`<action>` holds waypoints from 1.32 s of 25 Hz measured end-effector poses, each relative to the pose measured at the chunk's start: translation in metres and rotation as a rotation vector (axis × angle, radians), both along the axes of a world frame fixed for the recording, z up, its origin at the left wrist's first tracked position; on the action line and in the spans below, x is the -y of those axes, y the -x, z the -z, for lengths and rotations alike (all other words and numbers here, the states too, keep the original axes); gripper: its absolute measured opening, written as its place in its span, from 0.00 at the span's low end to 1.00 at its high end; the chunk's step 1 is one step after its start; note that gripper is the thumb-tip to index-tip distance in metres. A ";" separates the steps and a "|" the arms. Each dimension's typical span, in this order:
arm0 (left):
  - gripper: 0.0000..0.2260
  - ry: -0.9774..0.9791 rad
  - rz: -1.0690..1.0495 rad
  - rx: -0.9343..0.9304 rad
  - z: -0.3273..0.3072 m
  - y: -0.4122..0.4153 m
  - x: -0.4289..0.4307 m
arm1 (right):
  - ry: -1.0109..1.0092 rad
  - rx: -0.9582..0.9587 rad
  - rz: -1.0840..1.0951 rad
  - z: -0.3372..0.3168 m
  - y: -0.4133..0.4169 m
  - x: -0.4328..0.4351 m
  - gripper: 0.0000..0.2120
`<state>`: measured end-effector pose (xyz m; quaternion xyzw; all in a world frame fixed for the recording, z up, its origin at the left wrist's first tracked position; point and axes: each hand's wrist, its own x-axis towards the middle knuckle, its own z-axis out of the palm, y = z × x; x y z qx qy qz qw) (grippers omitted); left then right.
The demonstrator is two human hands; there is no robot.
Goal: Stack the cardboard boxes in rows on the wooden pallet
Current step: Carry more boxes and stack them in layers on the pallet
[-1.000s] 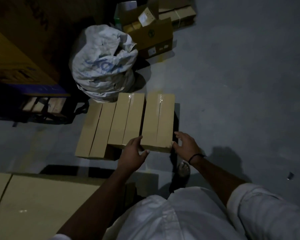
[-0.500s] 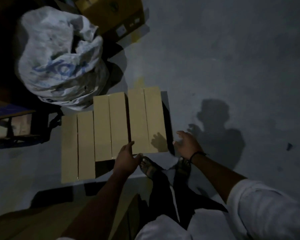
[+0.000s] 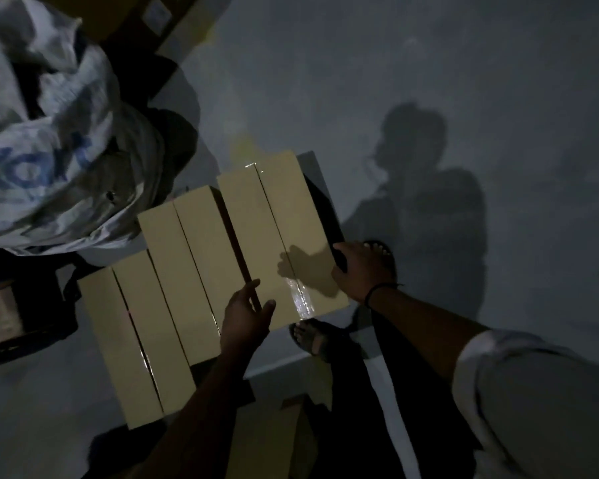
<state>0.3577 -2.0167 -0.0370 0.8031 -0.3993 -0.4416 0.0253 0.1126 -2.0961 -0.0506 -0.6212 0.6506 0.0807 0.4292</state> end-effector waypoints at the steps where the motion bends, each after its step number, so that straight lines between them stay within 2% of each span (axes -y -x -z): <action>1: 0.26 -0.006 -0.024 0.007 0.015 0.001 0.010 | -0.011 -0.020 -0.021 0.017 -0.003 0.009 0.27; 5: 0.29 -0.015 -0.144 0.023 0.093 0.001 0.053 | -0.043 0.030 -0.054 0.102 -0.017 0.032 0.33; 10: 0.32 -0.046 -0.172 0.089 0.166 -0.008 0.088 | -0.047 0.047 -0.080 0.174 -0.036 0.055 0.34; 14: 0.38 -0.056 -0.131 0.145 0.212 -0.031 0.098 | -0.012 0.099 -0.137 0.213 -0.058 0.070 0.37; 20: 0.45 -0.031 -0.197 0.039 0.234 -0.029 0.101 | 0.046 0.159 -0.183 0.239 -0.061 0.079 0.40; 24: 0.49 -0.017 -0.154 -0.028 0.208 -0.008 0.098 | 0.017 0.108 -0.215 0.233 -0.038 0.082 0.42; 26: 0.50 0.002 -0.176 -0.029 0.179 0.011 0.094 | 0.014 0.088 -0.202 0.210 -0.025 0.086 0.41; 30: 0.48 0.115 -0.378 -0.067 0.085 0.053 0.098 | 0.095 0.074 -0.201 0.112 0.002 0.096 0.39; 33: 0.47 0.173 -0.396 -0.035 -0.010 0.072 0.105 | 0.174 0.098 -0.261 0.023 0.021 0.105 0.37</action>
